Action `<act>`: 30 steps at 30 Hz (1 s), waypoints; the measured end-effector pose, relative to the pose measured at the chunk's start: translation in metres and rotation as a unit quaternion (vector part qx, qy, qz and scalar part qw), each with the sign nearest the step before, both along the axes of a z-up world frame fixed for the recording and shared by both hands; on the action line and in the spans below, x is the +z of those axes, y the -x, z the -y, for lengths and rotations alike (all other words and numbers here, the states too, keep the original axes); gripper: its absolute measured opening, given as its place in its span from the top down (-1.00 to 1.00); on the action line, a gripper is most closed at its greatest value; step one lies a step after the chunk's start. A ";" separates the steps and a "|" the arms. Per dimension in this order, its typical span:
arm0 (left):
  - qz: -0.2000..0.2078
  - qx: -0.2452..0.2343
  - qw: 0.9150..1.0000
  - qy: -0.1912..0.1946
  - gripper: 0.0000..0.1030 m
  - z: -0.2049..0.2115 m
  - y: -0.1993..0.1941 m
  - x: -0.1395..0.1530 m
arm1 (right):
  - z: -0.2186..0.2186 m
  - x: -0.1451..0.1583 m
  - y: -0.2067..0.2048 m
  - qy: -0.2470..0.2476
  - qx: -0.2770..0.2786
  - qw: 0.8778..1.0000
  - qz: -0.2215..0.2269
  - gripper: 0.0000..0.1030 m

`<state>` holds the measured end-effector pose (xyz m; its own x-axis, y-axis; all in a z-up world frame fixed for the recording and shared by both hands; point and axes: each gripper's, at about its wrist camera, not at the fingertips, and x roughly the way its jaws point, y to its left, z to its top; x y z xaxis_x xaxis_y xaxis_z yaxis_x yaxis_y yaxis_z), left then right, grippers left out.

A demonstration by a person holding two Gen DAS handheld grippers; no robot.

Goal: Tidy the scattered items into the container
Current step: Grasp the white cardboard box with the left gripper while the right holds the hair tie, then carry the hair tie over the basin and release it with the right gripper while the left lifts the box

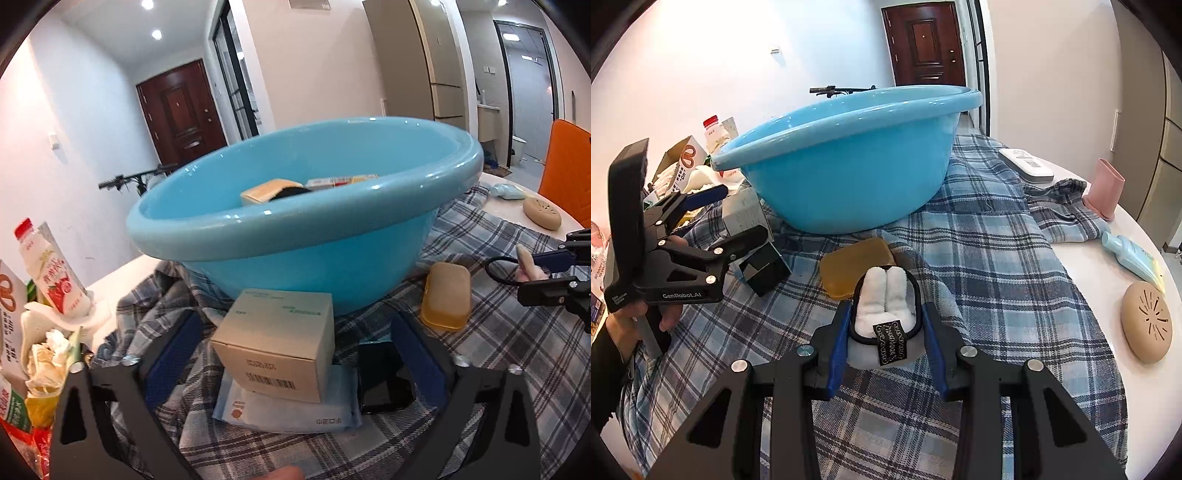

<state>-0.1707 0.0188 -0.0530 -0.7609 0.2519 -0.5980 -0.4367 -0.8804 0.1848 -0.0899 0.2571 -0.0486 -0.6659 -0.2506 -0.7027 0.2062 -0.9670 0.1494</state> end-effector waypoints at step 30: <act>-0.003 0.043 0.998 -0.046 -0.01 0.006 -0.063 0.046 | 0.010 0.028 -0.019 0.000 -0.002 0.999 -0.036 0.23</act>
<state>-0.1074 0.0131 -0.0065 -0.7857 0.2387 -0.5707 -0.3570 -0.9284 0.1032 -0.0708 0.2474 -0.0211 -0.7152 -0.2489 -0.6531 0.2133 -0.9676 0.1352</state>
